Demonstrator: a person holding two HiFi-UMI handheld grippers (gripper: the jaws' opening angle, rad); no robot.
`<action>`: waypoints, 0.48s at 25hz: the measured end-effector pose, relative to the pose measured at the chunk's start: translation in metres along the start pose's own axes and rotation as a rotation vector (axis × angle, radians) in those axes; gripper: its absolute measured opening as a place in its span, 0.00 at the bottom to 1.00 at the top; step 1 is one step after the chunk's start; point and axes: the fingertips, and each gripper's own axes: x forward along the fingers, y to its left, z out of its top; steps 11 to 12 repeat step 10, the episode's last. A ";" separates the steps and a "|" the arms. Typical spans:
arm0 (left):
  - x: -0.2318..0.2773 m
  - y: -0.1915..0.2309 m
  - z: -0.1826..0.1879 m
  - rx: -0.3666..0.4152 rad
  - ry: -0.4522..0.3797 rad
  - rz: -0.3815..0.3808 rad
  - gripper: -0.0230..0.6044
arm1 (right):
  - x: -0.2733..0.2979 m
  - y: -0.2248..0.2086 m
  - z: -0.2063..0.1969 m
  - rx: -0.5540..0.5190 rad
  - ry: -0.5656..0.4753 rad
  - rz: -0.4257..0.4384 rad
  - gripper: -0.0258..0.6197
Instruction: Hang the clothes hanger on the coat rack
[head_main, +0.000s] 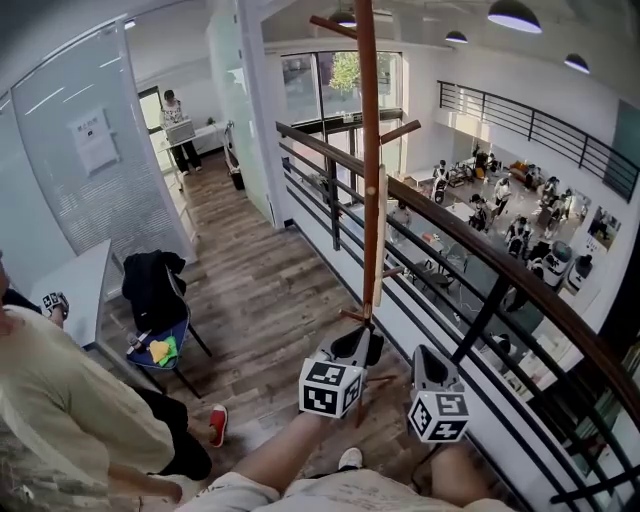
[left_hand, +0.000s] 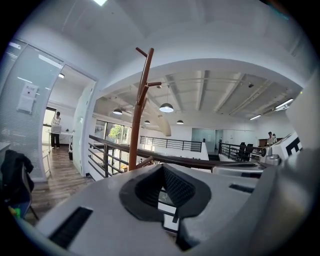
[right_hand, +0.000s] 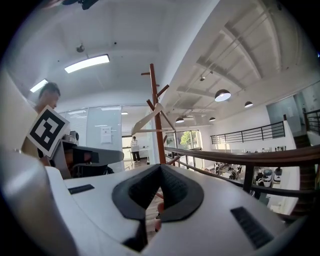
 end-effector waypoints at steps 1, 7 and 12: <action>-0.001 0.000 -0.001 -0.003 0.003 0.001 0.04 | 0.000 0.001 -0.001 -0.001 0.002 0.001 0.04; -0.002 0.005 -0.006 -0.003 0.013 0.005 0.04 | 0.005 0.006 -0.002 -0.003 0.002 0.010 0.04; -0.003 0.007 -0.006 -0.001 0.013 0.006 0.04 | 0.006 0.009 -0.002 -0.005 -0.001 0.012 0.04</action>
